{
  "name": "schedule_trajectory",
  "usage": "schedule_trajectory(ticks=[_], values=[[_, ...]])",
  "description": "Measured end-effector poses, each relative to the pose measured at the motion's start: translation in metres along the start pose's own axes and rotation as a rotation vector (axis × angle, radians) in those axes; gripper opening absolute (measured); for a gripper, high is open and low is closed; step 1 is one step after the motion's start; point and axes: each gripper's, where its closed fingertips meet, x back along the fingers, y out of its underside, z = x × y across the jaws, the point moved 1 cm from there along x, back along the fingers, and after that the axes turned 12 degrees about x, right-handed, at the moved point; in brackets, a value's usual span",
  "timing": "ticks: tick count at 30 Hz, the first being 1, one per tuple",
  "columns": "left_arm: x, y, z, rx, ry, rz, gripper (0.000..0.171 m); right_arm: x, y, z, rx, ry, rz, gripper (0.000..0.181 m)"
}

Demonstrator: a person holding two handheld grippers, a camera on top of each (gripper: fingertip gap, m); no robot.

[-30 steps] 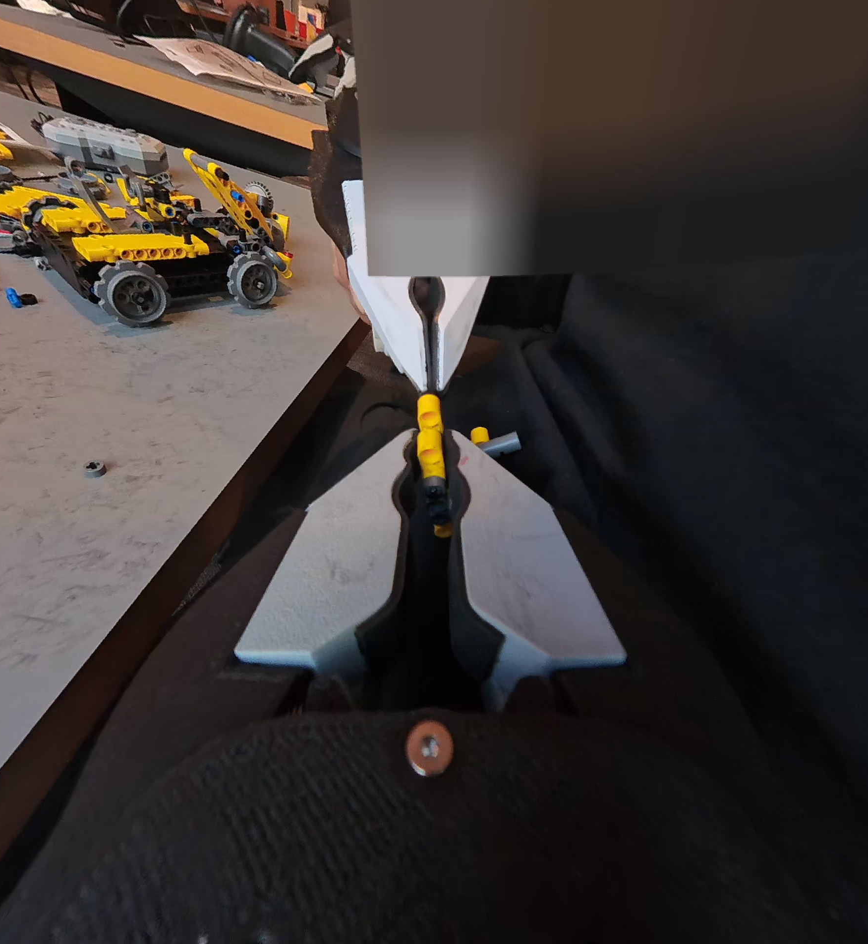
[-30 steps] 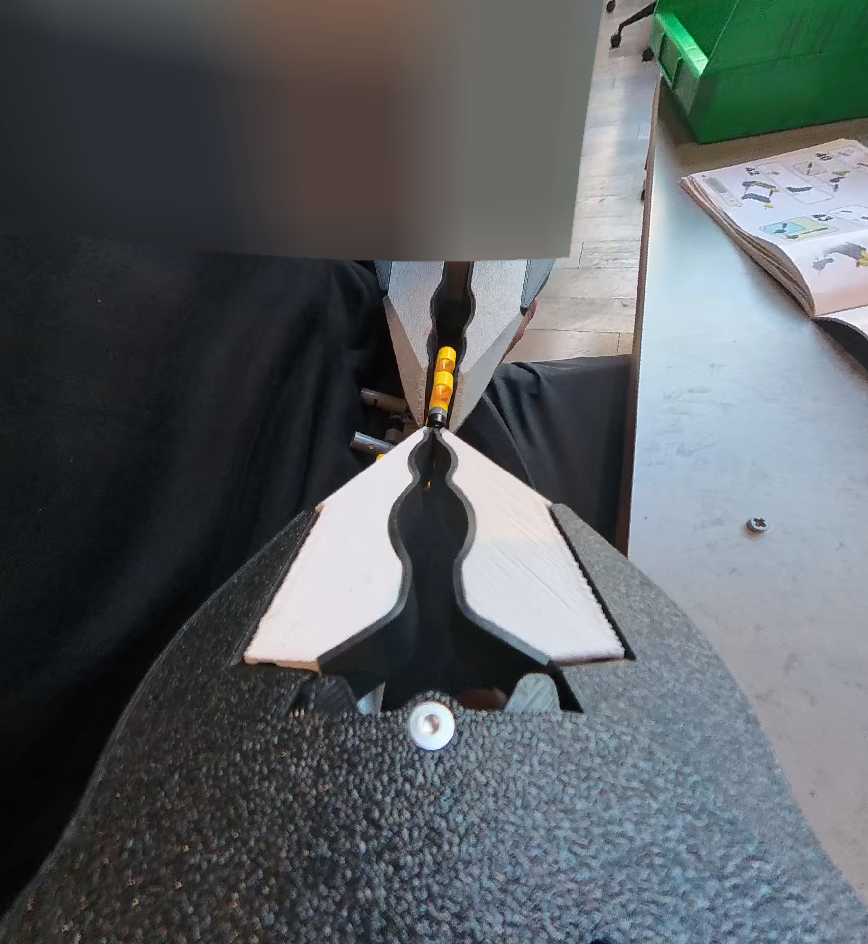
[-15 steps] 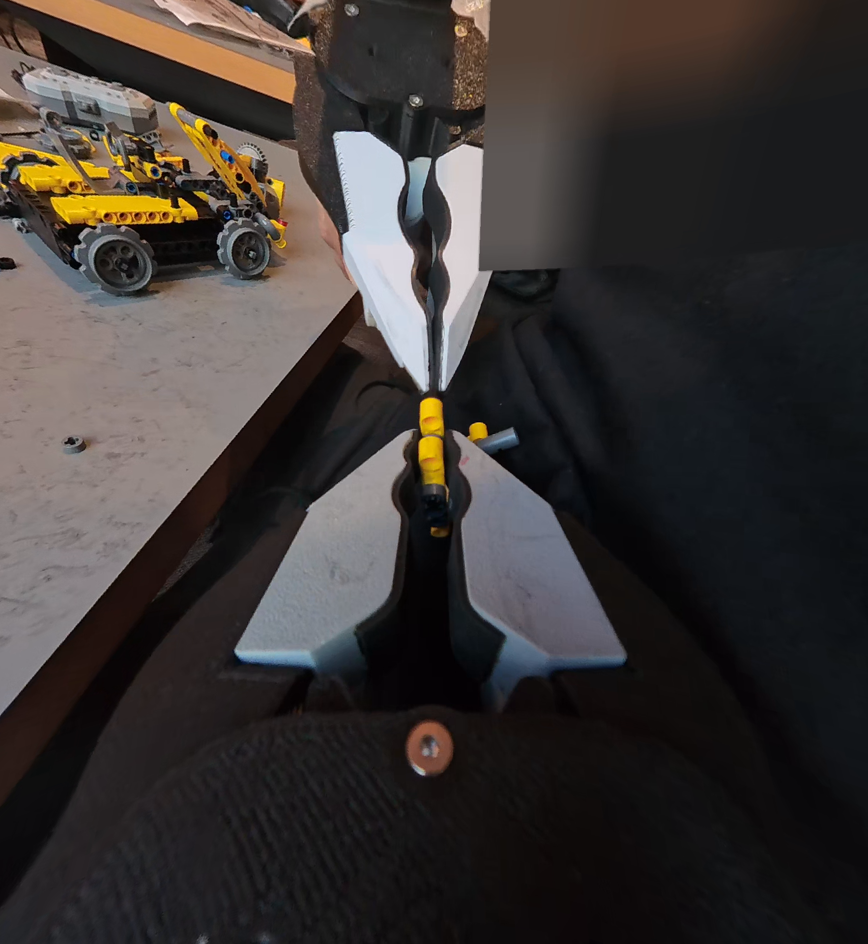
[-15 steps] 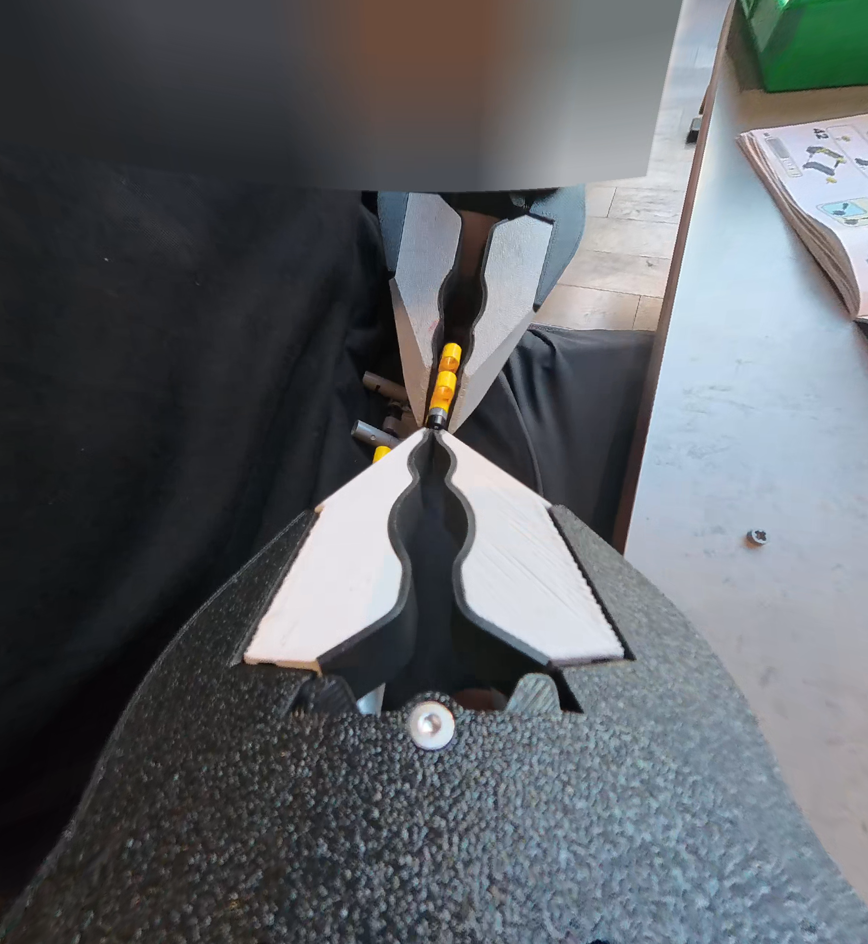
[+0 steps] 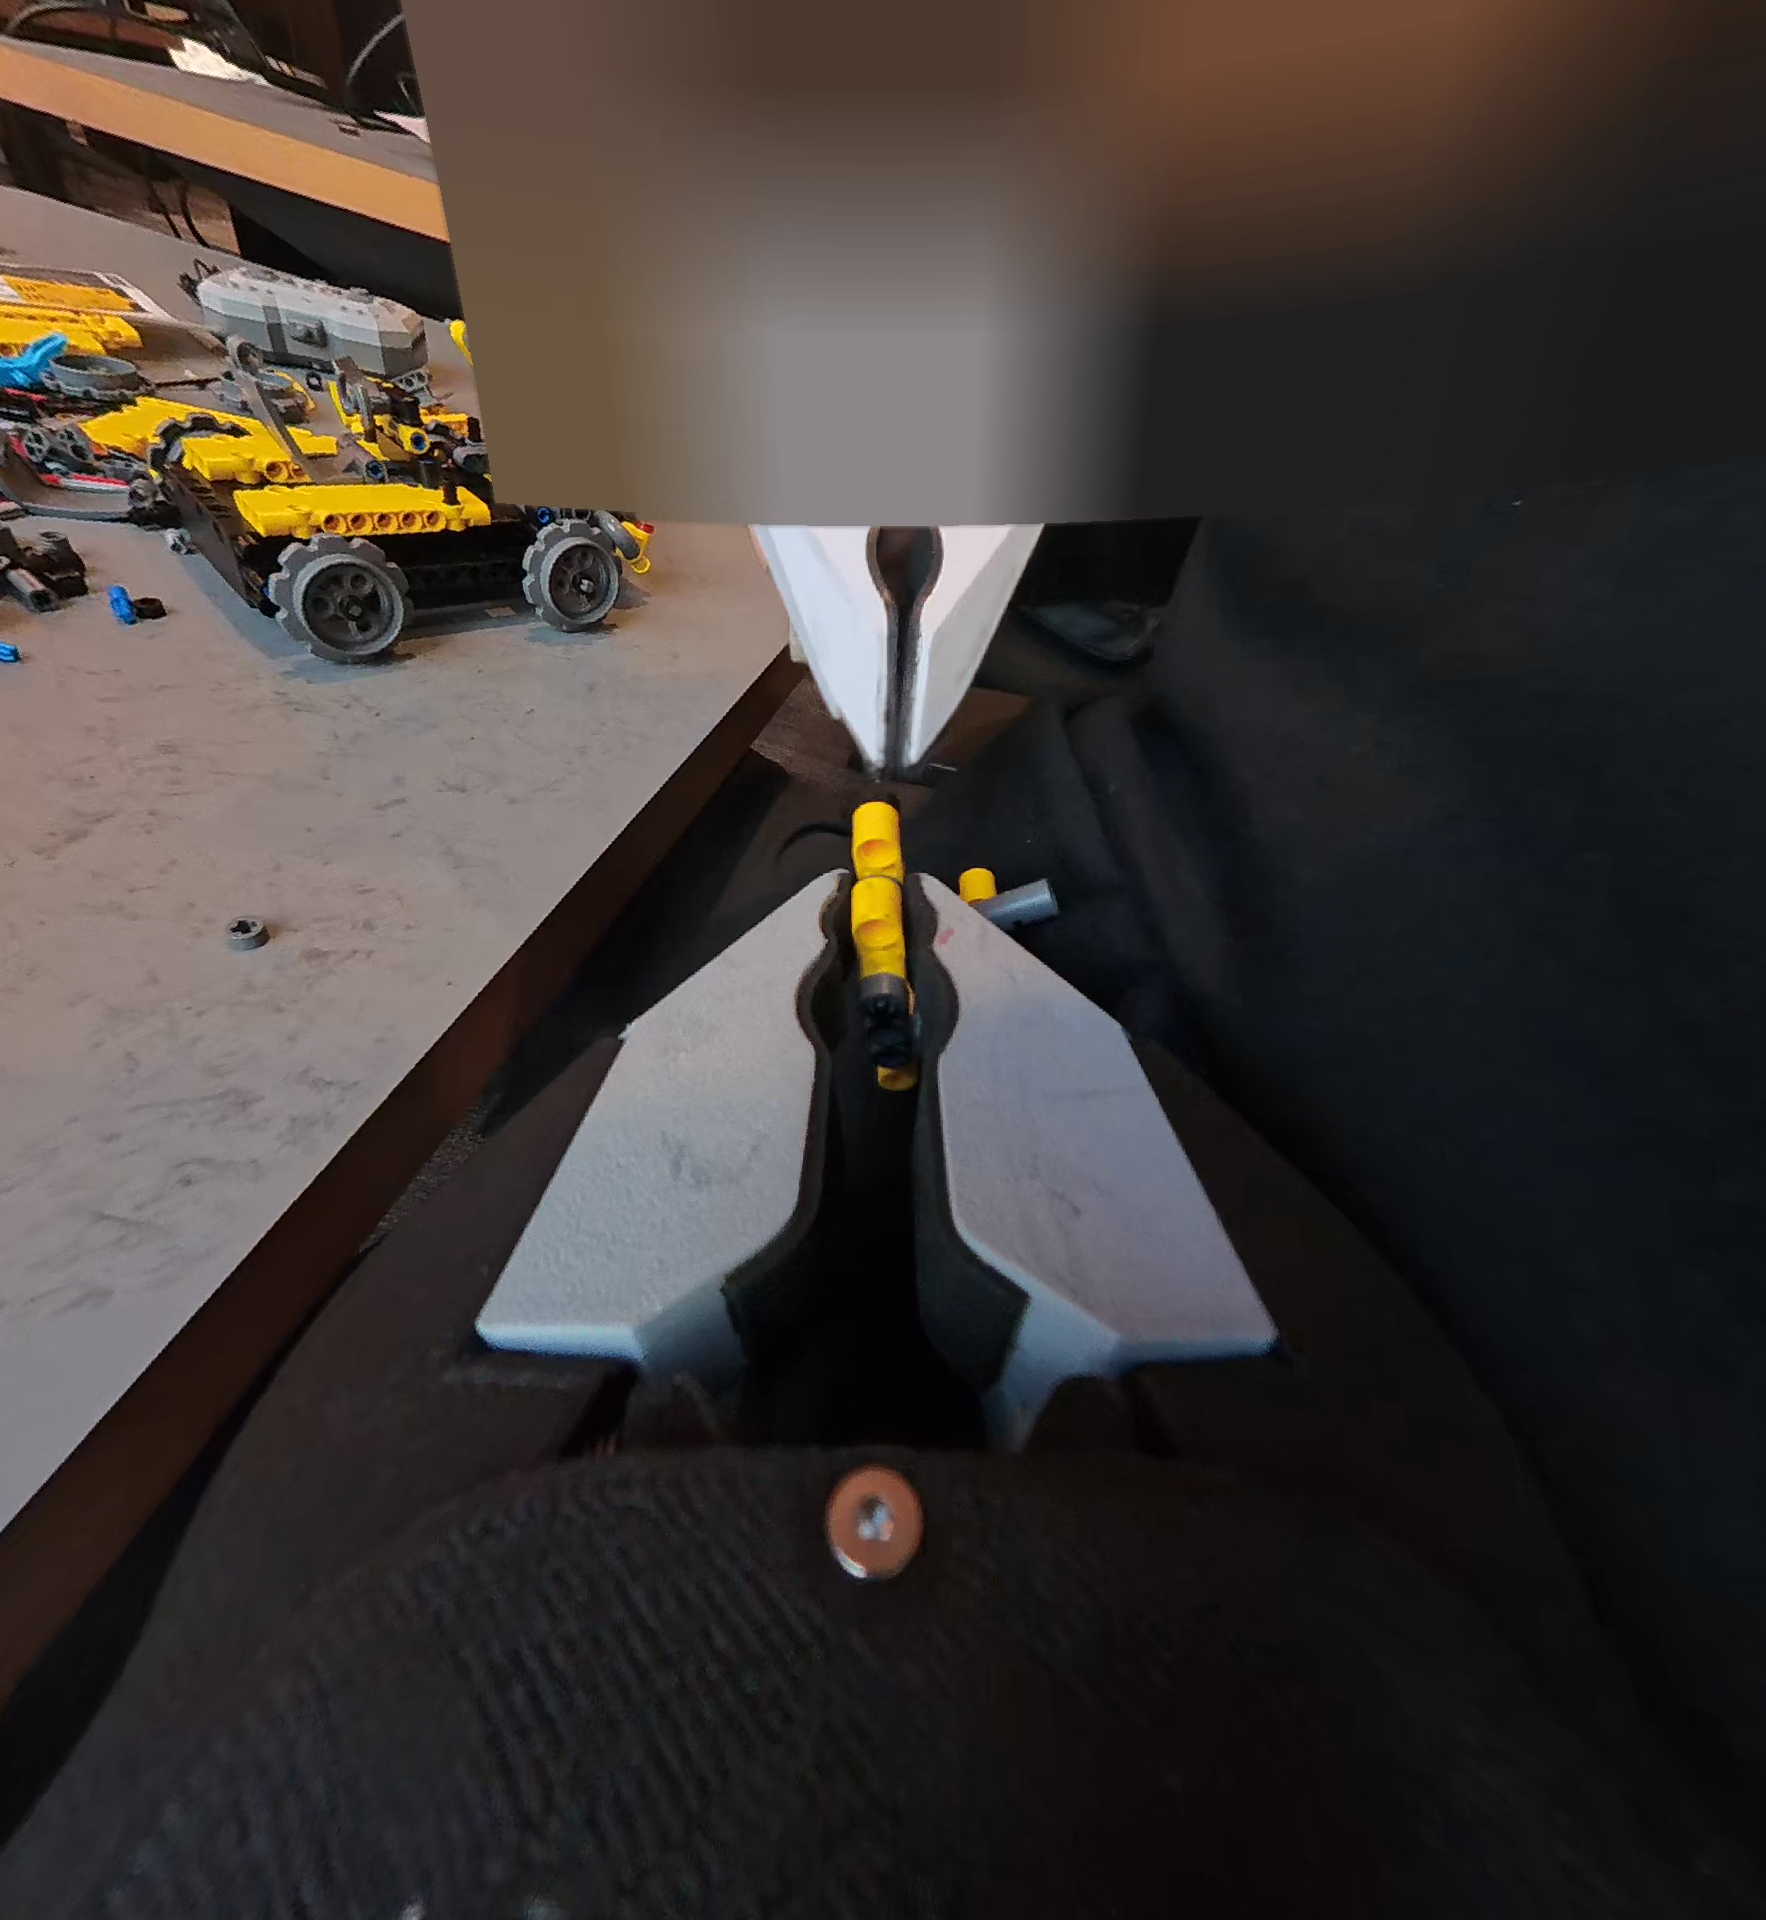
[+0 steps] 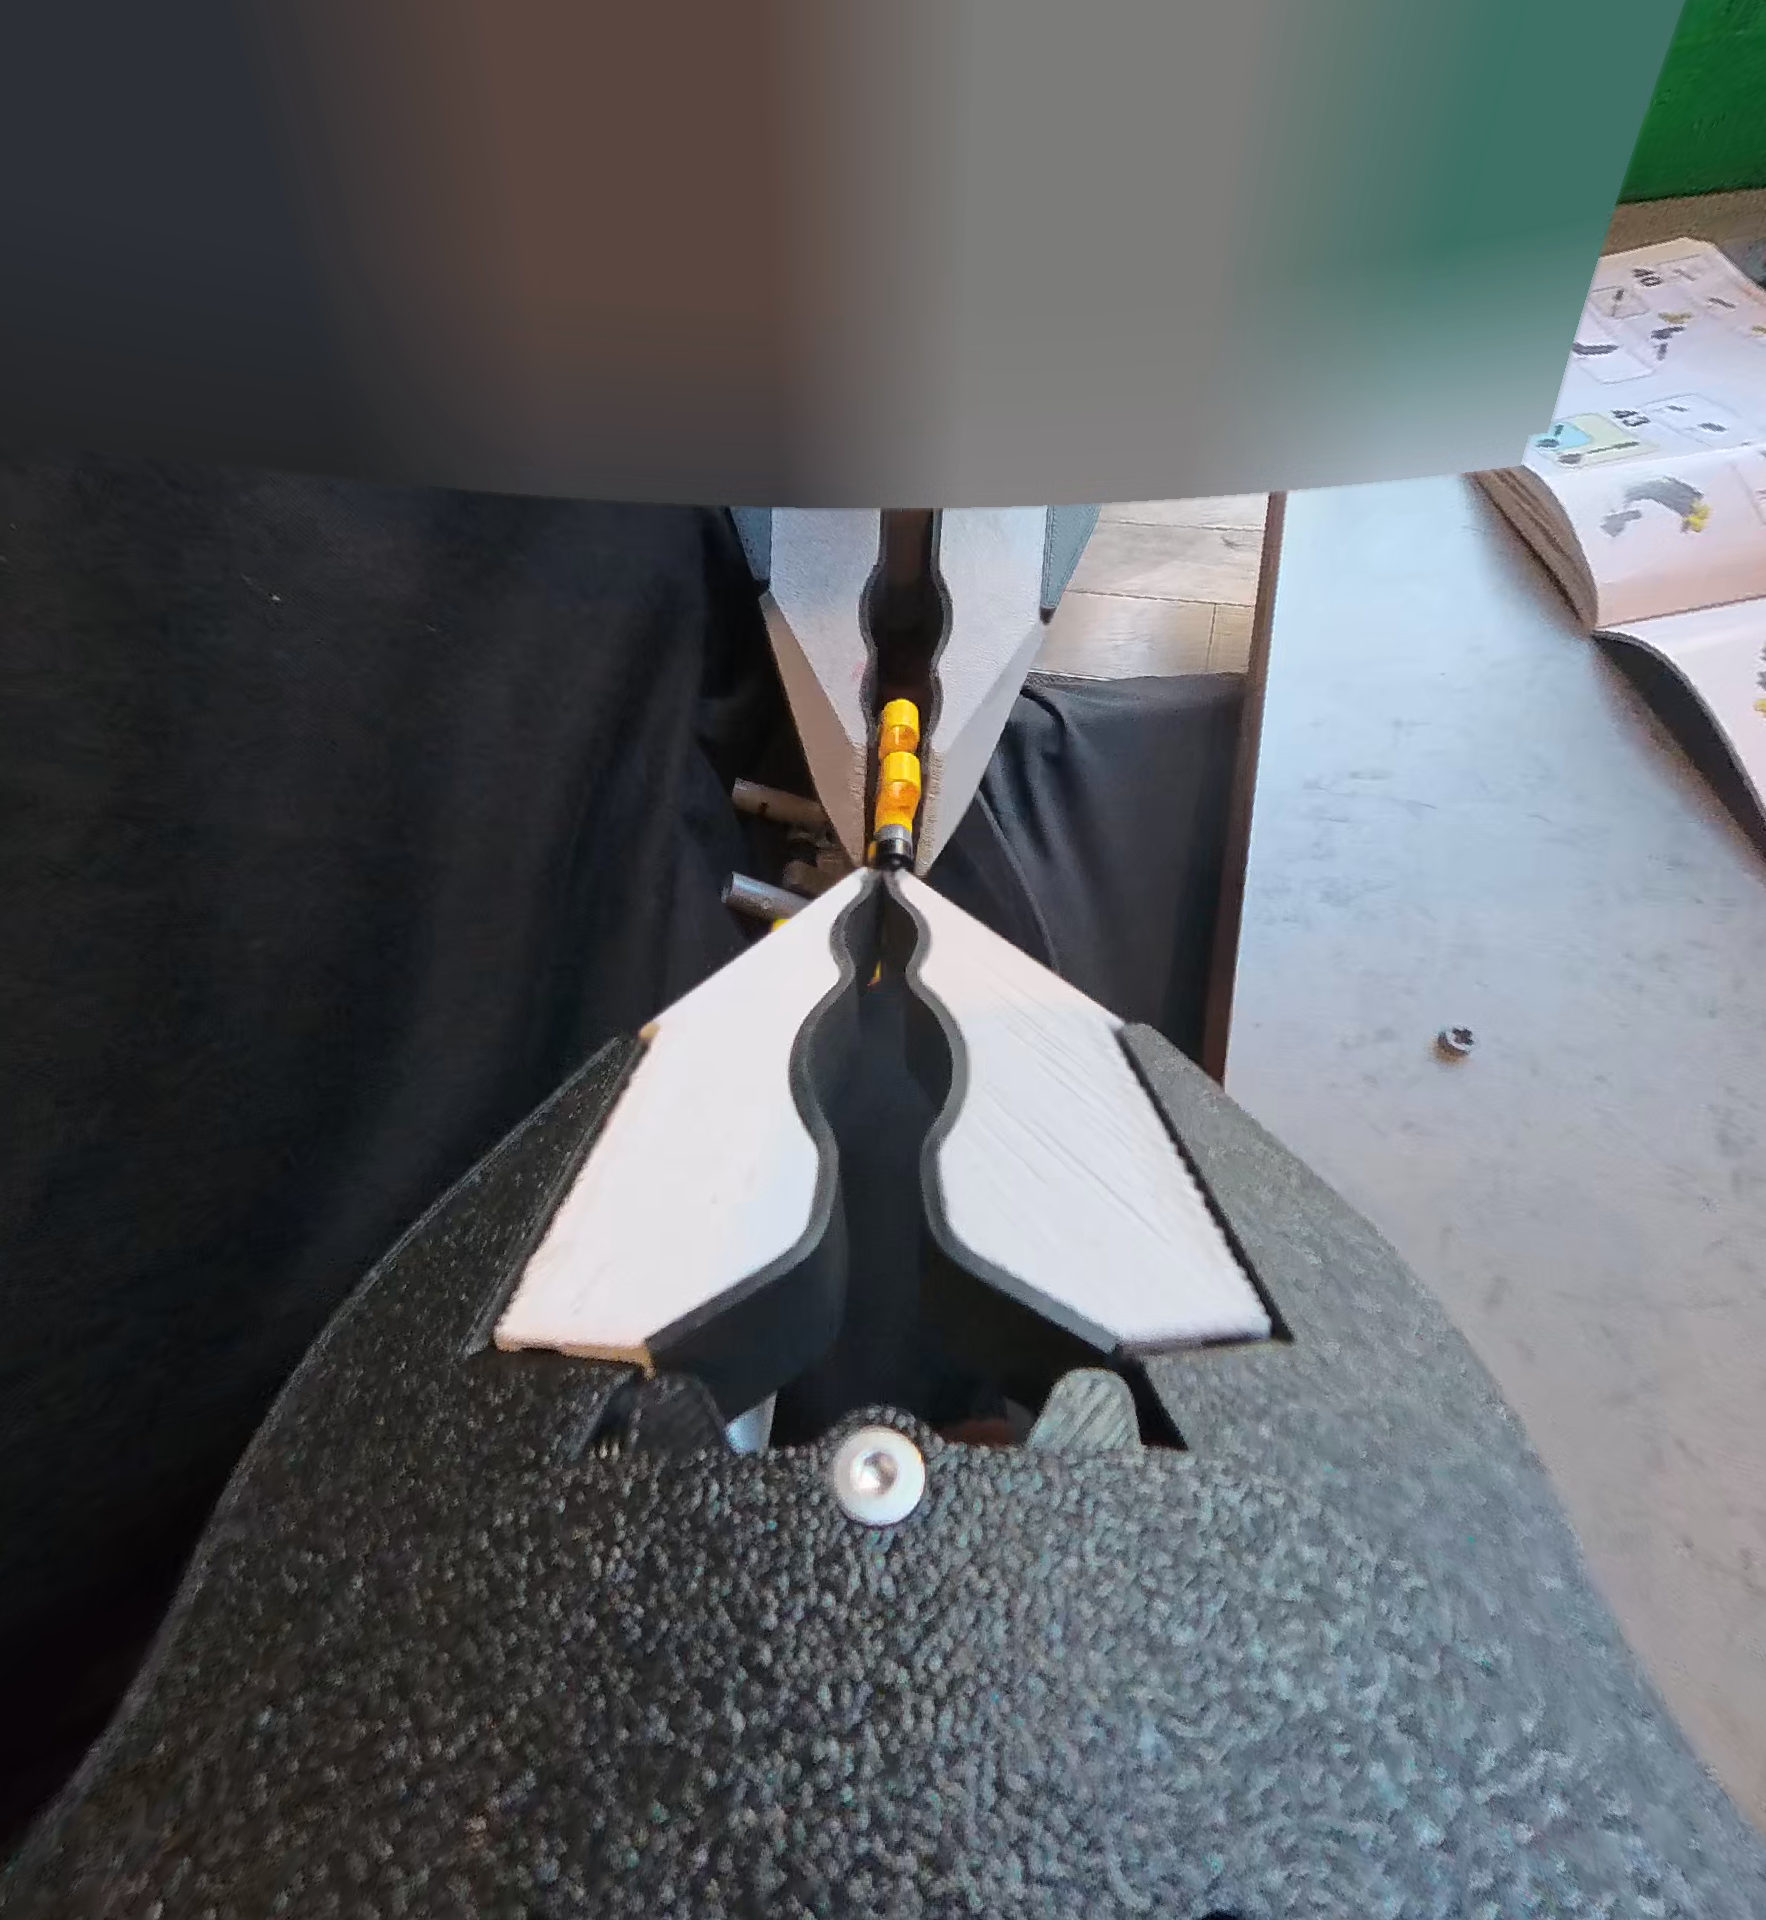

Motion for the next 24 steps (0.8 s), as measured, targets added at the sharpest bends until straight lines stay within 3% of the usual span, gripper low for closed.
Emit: schedule_trajectory(ticks=[24], values=[[-0.0013,0.0030,0.0006,-0.002,-0.007,-0.005,0.006,-0.0053,0.0047,-0.0025,-0.010,0.052,-0.007,0.000]])
